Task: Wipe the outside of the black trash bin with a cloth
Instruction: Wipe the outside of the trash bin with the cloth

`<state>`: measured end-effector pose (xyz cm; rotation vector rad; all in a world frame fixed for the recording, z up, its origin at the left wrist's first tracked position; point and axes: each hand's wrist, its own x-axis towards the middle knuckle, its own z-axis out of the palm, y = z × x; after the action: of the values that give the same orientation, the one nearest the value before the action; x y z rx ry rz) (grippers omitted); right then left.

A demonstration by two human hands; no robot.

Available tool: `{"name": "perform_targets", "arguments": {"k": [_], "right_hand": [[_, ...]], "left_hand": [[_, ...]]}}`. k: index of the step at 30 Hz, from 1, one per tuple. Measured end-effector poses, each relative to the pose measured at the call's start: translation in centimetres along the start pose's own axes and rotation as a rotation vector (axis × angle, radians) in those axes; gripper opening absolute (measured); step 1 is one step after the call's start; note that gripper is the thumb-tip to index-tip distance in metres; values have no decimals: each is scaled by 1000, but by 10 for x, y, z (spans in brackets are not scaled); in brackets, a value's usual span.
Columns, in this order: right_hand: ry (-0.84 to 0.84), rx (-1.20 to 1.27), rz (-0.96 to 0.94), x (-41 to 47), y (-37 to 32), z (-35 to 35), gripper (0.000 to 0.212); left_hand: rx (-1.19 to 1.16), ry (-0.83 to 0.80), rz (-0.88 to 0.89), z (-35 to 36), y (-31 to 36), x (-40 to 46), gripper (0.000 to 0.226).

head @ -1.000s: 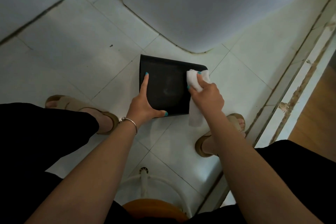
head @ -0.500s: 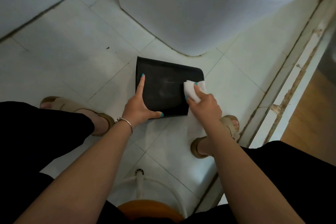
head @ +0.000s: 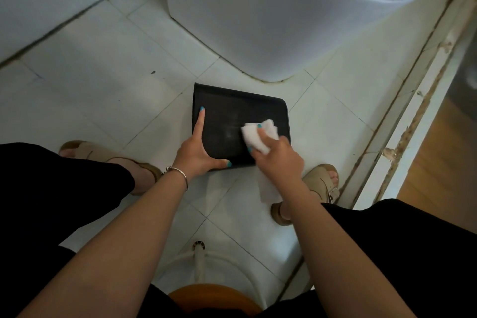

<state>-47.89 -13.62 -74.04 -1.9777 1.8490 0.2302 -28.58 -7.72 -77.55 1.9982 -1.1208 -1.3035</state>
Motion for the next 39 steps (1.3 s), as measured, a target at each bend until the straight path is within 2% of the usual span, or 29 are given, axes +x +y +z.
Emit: {"name": "perform_targets", "arguments": {"k": [3, 6, 10, 13, 20, 26, 32, 34, 37, 39], "right_hand": [[16, 12, 101, 0, 11, -5, 56], [-9, 151, 147, -7, -18, 8, 60], [-51, 70, -114, -27, -63, 25, 58], [-48, 29, -156, -21, -54, 16, 56], [-49, 48, 69, -5, 25, -8, 55], [-19, 82, 126, -3, 21, -4, 58], [2, 176, 208, -9, 0, 8, 59], [-9, 154, 130, -19, -24, 16, 60], [-35, 57, -83, -31, -56, 26, 58], [-21, 14, -132, -30, -56, 23, 56]], "left_hand": [[28, 10, 17, 2, 2, -1, 143], [29, 25, 0, 3, 2, 0, 143], [33, -7, -15, 3, -1, 1, 129], [29, -9, 1, 0, 0, 1, 135], [13, 22, 52, 0, 0, -5, 143], [-190, -15, 64, 5, -18, -17, 128], [-179, -81, 65, 0, -23, -15, 129], [-194, -69, 61, 0, -25, -16, 128], [-214, -71, 37, 1, -26, -15, 127], [-196, -78, 37, 0, -26, -13, 127]]}}
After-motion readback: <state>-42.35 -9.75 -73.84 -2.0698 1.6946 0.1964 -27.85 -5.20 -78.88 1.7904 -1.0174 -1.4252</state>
